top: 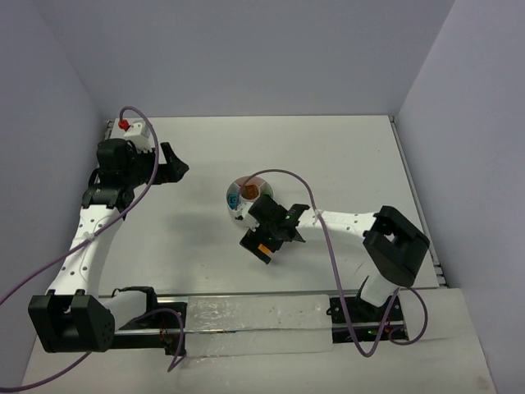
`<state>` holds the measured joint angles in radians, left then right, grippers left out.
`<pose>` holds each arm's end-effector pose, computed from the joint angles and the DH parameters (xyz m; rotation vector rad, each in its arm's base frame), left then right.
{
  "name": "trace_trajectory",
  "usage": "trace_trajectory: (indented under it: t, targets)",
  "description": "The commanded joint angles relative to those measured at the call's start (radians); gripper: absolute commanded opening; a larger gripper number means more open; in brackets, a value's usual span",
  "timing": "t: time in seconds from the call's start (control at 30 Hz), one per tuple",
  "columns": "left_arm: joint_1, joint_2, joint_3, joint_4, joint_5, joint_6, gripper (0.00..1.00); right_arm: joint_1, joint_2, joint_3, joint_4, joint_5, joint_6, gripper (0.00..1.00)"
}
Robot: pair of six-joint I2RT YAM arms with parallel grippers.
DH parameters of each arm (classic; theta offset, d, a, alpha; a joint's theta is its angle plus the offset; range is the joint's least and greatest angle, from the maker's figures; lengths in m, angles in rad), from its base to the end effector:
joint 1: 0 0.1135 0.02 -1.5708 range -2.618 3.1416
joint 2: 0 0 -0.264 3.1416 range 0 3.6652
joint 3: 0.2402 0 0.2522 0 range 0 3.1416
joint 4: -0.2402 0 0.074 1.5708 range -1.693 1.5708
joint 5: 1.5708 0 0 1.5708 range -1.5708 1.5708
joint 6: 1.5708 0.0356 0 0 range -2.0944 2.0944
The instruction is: Sort the legos into containers by color
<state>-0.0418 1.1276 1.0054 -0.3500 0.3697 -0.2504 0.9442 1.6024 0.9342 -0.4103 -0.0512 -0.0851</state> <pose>0.2519 -0.0234 0.3329 0.0199 2.0542 -0.5594 0.1801 0.2518 0.1761 -1.3412 2.3366 0.3446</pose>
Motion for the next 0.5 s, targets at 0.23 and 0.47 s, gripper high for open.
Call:
trace_trajectory:
  t: [0.23, 0.47]
  targets:
    - [0.006, -0.005, 0.020, 0.000, -0.025, -0.003, 0.99, 0.036, 0.140, 0.123, -0.058, 0.021, 0.072, 0.93]
    - [0.006, 0.000, 0.025, 0.006, -0.023, 0.000, 0.99, 0.038, 0.172, 0.126, -0.078, 0.015, 0.084, 0.75]
